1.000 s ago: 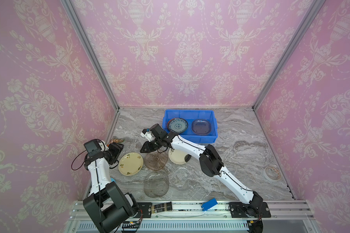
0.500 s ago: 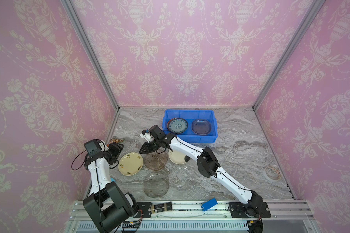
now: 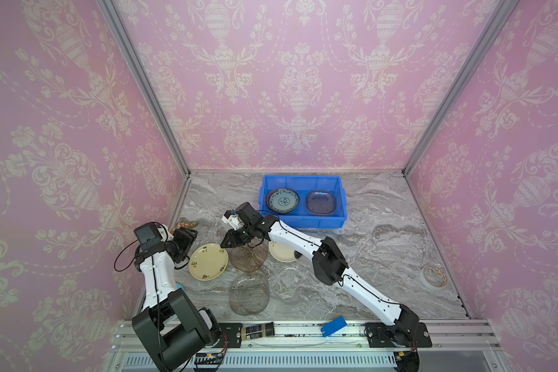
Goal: Place the plates into the plastic bin on the countertop
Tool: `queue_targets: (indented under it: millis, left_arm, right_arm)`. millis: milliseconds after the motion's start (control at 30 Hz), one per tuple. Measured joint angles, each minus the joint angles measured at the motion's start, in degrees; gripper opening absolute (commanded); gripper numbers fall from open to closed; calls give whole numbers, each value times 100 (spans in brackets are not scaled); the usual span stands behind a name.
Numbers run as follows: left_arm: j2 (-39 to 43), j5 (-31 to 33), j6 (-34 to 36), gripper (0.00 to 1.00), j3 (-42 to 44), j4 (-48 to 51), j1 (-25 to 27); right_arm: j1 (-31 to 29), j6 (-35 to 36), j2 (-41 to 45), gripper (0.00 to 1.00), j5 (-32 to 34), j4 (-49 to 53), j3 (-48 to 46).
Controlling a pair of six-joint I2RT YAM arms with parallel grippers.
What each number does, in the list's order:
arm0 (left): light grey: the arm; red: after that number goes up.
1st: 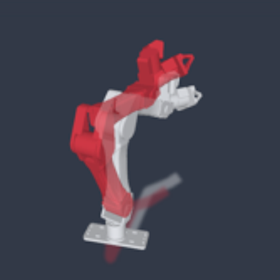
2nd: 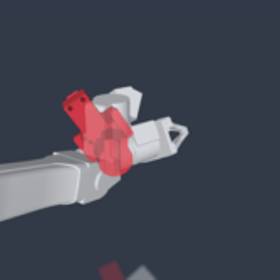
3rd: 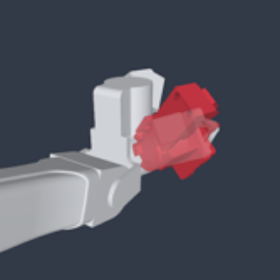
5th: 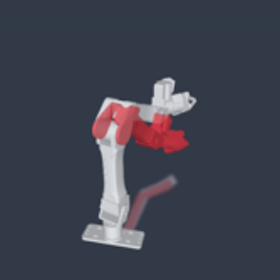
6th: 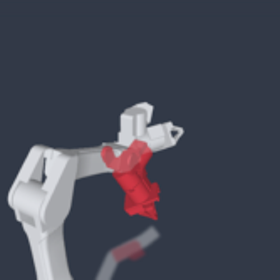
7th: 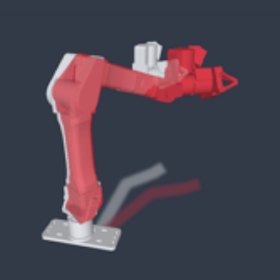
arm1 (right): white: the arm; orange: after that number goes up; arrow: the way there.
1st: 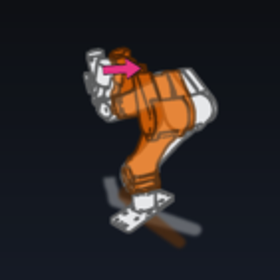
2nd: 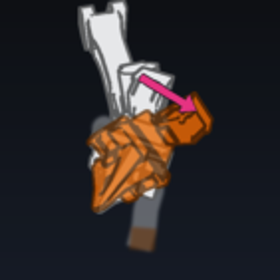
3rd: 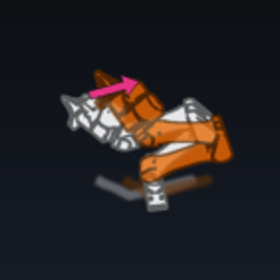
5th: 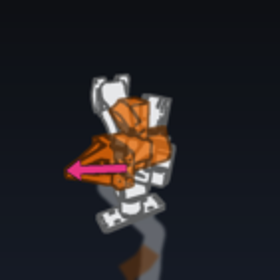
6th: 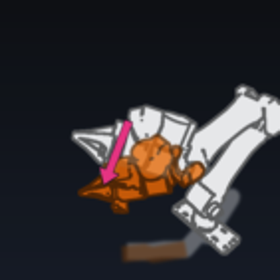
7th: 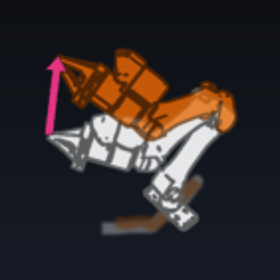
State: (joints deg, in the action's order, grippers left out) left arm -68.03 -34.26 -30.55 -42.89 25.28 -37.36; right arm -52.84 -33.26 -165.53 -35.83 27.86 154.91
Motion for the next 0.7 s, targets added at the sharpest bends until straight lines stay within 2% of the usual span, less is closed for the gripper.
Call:
queue_targets:
  millis: [600, 700]
  left_arm:
    - [-118, 2, 0, 64, 0, 0, 48]
    - [-120, 2, 0, 65, 0, 2, 55]
  right_arm:
    - [-63, -155, -85, 28, -85, 61, 28]
    - [-63, -160, -87, 22, -85, 81, 28]
